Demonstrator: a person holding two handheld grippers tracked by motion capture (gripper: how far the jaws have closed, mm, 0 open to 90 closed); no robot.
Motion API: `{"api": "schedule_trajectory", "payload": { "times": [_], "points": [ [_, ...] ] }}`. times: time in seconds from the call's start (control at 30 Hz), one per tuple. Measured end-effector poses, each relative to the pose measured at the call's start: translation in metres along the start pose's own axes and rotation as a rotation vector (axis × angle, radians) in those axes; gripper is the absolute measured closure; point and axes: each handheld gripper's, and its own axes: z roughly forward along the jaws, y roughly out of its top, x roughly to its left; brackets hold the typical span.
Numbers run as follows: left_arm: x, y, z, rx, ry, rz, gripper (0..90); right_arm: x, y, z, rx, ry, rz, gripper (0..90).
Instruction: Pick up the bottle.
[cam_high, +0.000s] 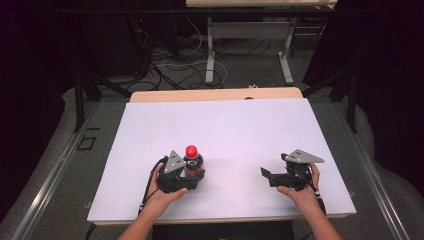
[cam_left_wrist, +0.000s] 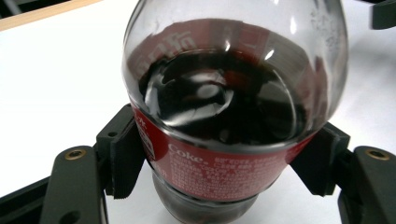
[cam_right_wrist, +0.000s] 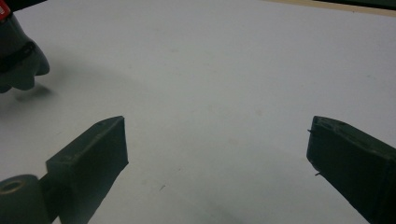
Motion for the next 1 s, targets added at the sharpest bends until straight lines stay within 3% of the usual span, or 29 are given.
{"api": "schedule_trajectory", "payload": {
  "times": [0.1, 0.23, 0.27, 0.4, 0.5, 0.57, 0.77, 0.83, 1.0],
  "points": [
    [-0.007, 0.005, 0.001, -0.013, -0.024, -0.028, 28.8, 0.005, 0.004, -0.002, -0.012, 0.011, -0.009, 6.2],
    [-0.016, 0.012, 0.002, -0.034, -0.011, -0.018, 28.8, 0.019, 0.016, -0.007, -0.032, 0.039, -0.023, 11.6],
    [-0.018, 0.014, 0.001, -0.037, -0.014, -0.021, 28.8, 0.025, 0.021, -0.011, -0.038, 0.049, -0.024, 15.8],
    [-0.027, 0.022, 0.002, -0.033, 0.008, -0.015, 28.8, 0.051, 0.045, -0.024, -0.091, 0.08, -0.041, 18.7],
    [-0.03, 0.024, 0.003, -0.009, 0.001, -0.026, 28.8, 0.069, 0.061, -0.03, -0.114, 0.109, -0.06, 20.1],
    [-0.034, 0.023, 0.003, -0.006, 0.009, -0.016, 28.8, 0.081, 0.071, -0.033, -0.126, 0.1, -0.084, 23.5],
    [-0.037, 0.018, 0.005, 0.003, 0.018, -0.014, 28.9, 0.103, 0.096, -0.026, -0.139, 0.108, -0.073, 28.9],
    [-0.038, 0.017, 0.005, -0.001, 0.018, -0.014, 28.8, 0.11, 0.1, -0.022, -0.158, 0.099, -0.082, 31.1],
    [-0.041, 0.015, 0.004, 0.002, 0.004, 0.001, 28.8, 0.127, 0.101, -0.012, -0.146, 0.09, -0.081, 30.8]
  ]
}}
